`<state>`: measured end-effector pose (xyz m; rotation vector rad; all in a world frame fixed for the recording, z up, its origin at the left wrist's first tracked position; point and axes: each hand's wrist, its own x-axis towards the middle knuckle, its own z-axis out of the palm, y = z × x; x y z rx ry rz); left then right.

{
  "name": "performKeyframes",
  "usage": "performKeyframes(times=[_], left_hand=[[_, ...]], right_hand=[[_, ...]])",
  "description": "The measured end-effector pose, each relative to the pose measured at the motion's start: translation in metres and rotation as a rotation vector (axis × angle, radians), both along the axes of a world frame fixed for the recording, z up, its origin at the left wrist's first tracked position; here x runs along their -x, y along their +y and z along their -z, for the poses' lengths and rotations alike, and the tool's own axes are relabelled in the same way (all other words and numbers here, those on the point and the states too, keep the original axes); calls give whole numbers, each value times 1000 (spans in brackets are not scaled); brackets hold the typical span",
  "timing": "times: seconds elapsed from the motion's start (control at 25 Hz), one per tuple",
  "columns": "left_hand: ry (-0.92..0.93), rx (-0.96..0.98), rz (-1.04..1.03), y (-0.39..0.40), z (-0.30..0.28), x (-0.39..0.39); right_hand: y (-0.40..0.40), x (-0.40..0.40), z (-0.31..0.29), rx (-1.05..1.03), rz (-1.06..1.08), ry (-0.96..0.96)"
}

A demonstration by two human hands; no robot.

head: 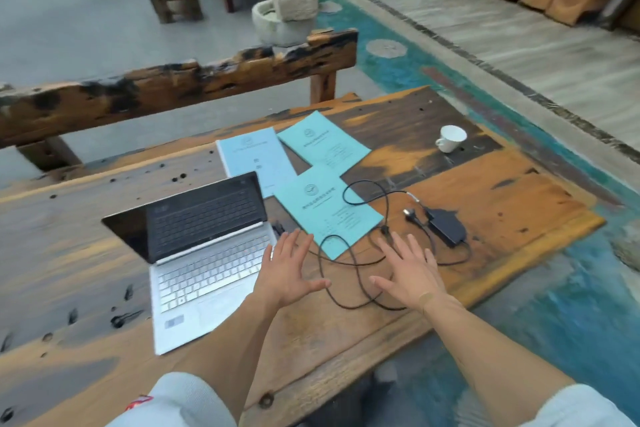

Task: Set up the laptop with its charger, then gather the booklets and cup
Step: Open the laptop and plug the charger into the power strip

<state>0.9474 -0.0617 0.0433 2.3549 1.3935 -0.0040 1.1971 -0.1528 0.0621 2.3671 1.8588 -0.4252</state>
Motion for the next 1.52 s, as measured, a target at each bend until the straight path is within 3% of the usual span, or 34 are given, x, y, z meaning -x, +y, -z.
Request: performKeyframes(times=[0.32, 0.76, 1.2, 1.52], left_hand=[[9, 1, 73, 6, 7, -126], [37, 107, -12, 7, 17, -284], [111, 227, -79, 31, 40, -322], [222, 345, -206, 68, 97, -368]], right_hand=[[-32, -124, 9, 0, 184, 8], [-20, -300, 27, 65, 187, 62], [18, -318, 58, 86, 146, 151], [67, -307, 102, 158, 129, 172]])
